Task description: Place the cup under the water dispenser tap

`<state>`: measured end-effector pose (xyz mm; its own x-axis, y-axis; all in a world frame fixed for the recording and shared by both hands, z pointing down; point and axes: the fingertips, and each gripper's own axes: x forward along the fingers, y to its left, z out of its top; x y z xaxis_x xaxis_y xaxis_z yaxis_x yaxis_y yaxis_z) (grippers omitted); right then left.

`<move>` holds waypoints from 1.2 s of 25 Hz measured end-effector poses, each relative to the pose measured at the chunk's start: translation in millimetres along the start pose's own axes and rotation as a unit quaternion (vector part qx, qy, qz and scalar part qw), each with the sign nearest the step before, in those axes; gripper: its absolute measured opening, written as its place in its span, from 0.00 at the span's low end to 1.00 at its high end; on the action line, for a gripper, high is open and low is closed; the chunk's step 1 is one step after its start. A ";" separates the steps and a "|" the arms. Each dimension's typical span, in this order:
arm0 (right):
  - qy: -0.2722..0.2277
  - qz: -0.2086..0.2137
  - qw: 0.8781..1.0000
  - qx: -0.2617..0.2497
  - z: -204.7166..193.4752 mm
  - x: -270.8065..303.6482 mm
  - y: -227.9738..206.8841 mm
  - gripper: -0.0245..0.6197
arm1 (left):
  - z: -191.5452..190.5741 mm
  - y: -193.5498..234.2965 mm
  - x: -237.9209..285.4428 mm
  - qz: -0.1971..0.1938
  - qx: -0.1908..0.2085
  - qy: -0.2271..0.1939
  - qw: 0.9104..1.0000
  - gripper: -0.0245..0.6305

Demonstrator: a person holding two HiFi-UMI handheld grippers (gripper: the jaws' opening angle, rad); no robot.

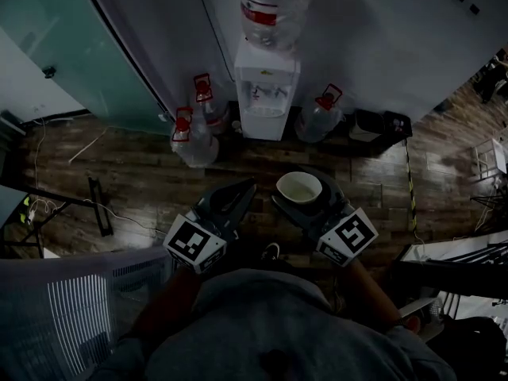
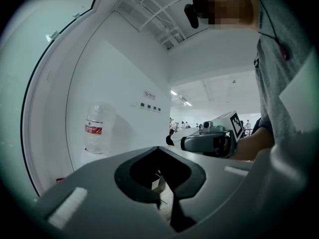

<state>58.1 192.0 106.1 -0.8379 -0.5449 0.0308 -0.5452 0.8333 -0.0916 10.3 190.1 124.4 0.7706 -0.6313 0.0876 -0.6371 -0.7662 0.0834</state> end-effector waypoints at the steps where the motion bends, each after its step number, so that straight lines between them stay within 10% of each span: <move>1: 0.001 0.000 1.000 -0.001 -0.8 2.3 -5.0 0.49 | -0.4 3.9 4.7 -0.001 0.000 -0.001 1.000 0.05; 30: 0.027 -0.126 0.992 0.000 -27.5 192.5 -194.7 0.50 | -14.1 244.0 130.1 -0.120 -0.011 0.023 0.992 0.05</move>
<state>2.2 -72.6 157.3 -0.6749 -0.7303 0.1055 -0.7377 0.6711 -0.0734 -45.1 -77.3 170.1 0.8988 -0.4250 0.1076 -0.4365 -0.8905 0.1286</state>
